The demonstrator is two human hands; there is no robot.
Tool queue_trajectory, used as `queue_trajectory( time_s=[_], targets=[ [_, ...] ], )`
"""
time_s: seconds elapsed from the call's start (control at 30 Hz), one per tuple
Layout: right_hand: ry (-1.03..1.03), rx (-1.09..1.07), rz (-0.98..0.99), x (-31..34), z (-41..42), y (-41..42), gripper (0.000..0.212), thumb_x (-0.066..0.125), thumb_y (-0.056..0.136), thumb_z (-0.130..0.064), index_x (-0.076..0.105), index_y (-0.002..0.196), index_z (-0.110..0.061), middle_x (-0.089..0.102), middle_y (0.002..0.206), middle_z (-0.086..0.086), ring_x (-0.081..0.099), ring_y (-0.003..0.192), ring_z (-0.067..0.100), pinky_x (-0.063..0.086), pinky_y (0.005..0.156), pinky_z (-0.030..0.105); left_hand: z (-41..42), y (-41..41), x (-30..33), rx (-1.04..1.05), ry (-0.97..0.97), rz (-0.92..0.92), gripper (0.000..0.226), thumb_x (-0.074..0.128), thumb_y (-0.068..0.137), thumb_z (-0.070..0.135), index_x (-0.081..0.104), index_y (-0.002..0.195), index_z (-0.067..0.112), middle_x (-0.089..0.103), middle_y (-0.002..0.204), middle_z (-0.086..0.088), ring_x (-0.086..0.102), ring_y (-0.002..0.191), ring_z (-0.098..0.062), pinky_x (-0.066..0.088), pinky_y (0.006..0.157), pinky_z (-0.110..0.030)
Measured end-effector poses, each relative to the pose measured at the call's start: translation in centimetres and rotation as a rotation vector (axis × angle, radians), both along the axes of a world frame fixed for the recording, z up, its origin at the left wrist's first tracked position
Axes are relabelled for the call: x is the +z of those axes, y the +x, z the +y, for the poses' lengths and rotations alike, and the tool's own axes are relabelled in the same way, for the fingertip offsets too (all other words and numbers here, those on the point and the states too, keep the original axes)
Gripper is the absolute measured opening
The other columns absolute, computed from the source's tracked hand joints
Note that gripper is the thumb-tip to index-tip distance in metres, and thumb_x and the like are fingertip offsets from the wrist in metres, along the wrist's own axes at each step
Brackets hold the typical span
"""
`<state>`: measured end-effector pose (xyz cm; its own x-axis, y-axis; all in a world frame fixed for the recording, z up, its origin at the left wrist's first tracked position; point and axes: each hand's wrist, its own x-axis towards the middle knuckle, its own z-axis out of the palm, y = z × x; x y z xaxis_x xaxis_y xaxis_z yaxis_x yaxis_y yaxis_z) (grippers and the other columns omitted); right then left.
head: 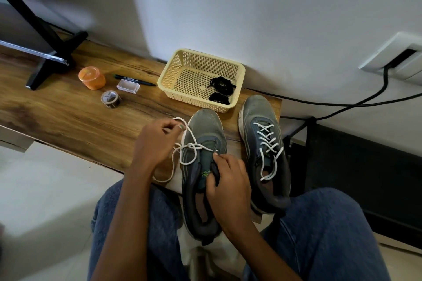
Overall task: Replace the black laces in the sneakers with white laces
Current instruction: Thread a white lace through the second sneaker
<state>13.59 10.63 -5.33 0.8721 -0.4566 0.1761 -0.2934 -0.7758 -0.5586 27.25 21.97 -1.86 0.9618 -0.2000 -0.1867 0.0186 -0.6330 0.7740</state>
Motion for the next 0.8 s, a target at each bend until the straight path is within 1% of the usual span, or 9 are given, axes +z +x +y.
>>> queue_trajectory(
  time_s=[0.1, 0.23, 0.3, 0.43, 0.53, 0.6, 0.63, 0.73, 0.8],
  targets=[
    [0.009, -0.001, -0.005, -0.2, 0.0, 0.1, 0.039, 0.059, 0.074, -0.017, 0.066, 0.111, -0.009, 0.062, 0.102, 0.000, 0.056, 0.096, 0.019, 0.054, 0.075, 0.034, 1.0, 0.0, -0.1, 0.074, 0.133, 0.081, 0.023, 0.059, 0.089, 0.043, 0.069, 0.076, 0.028, 0.067, 0.080, 0.008, 0.060, 0.076, -0.013, 0.041, 0.064, -0.029],
    [0.027, -0.009, -0.001, -0.4, 0.1, 0.1, 0.038, 0.065, 0.074, -0.013, 0.067, 0.111, -0.009, 0.062, 0.104, 0.000, 0.055, 0.099, 0.018, 0.053, 0.077, 0.032, 0.5, -0.4, 0.4, 0.000, 0.063, 0.136, 0.026, 0.065, 0.083, 0.051, 0.063, 0.076, 0.026, 0.064, 0.077, 0.008, 0.058, 0.072, -0.011, 0.043, 0.063, -0.029],
    [0.036, -0.016, -0.002, -0.6, 0.1, 0.2, 0.037, 0.067, 0.074, -0.011, 0.067, 0.111, -0.009, 0.062, 0.104, -0.001, 0.053, 0.100, 0.016, 0.051, 0.078, 0.030, -0.1, -0.7, 0.5, -0.081, 0.015, 0.181, 0.028, 0.071, 0.076, 0.053, 0.062, 0.082, 0.027, 0.064, 0.084, 0.007, 0.060, 0.077, -0.011, 0.048, 0.070, -0.031],
    [0.079, -0.035, -0.013, -0.7, 0.2, 0.2, 0.035, 0.061, 0.078, -0.015, 0.066, 0.112, -0.010, 0.062, 0.105, -0.001, 0.049, 0.100, 0.013, 0.047, 0.081, 0.026, -0.6, -0.9, 0.0, -0.211, 0.105, 0.295, 0.031, 0.080, 0.073, 0.038, 0.059, 0.093, 0.025, 0.062, 0.091, 0.003, 0.060, 0.081, -0.012, 0.050, 0.078, -0.035],
    [0.116, -0.048, -0.022, -0.7, 0.3, 0.2, 0.035, 0.056, 0.079, -0.018, 0.066, 0.112, -0.011, 0.062, 0.106, -0.001, 0.048, 0.101, 0.011, 0.043, 0.082, 0.022, -0.7, -0.9, 0.3, -0.260, 0.022, 0.358, 0.012, 0.076, 0.081, 0.022, 0.066, 0.087, 0.019, 0.060, 0.078, 0.004, 0.054, 0.066, -0.006, 0.047, 0.068, -0.024],
    [0.124, -0.052, -0.024, -0.7, 0.3, 0.3, 0.035, 0.056, 0.079, -0.018, 0.066, 0.112, -0.012, 0.062, 0.106, -0.002, 0.049, 0.101, 0.011, 0.042, 0.082, 0.021, -0.8, -1.0, 0.6, -0.307, -0.026, 0.368, 0.007, 0.074, 0.082, 0.013, 0.070, 0.083, 0.019, 0.060, 0.073, 0.004, 0.052, 0.058, 0.001, 0.044, 0.061, -0.015],
    [0.126, -0.053, -0.024, -0.7, 0.3, 0.3, 0.035, 0.055, 0.079, -0.018, 0.066, 0.112, -0.013, 0.062, 0.106, -0.002, 0.050, 0.101, 0.012, 0.043, 0.081, 0.021, -0.7, -0.9, 0.6, -0.324, -0.041, 0.371, 0.010, 0.074, 0.082, 0.010, 0.072, 0.082, 0.020, 0.063, 0.074, 0.003, 0.054, 0.058, 0.002, 0.046, 0.063, -0.014],
    [0.140, -0.055, -0.024, -0.6, 0.3, 0.2, 0.036, 0.054, 0.079, -0.021, 0.066, 0.111, -0.013, 0.062, 0.106, -0.003, 0.052, 0.100, 0.013, 0.046, 0.081, 0.024, -0.2, -0.7, 0.8, -0.338, -0.050, 0.397, 0.013, 0.077, 0.079, 0.011, 0.077, 0.083, 0.024, 0.075, 0.085, 0.003, 0.067, 0.080, -0.007, 0.053, 0.078, -0.020],
    [0.142, -0.064, -0.021, -0.6, 0.3, 0.2, 0.035, 0.055, 0.078, -0.021, 0.066, 0.111, -0.013, 0.062, 0.105, -0.003, 0.051, 0.100, 0.013, 0.046, 0.080, 0.024, 0.2, -0.7, 1.1, -0.352, -0.039, 0.417, 0.014, 0.077, 0.079, 0.012, 0.078, 0.084, 0.024, 0.075, 0.085, 0.004, 0.067, 0.082, -0.008, 0.051, 0.074, -0.015]
  ],
)
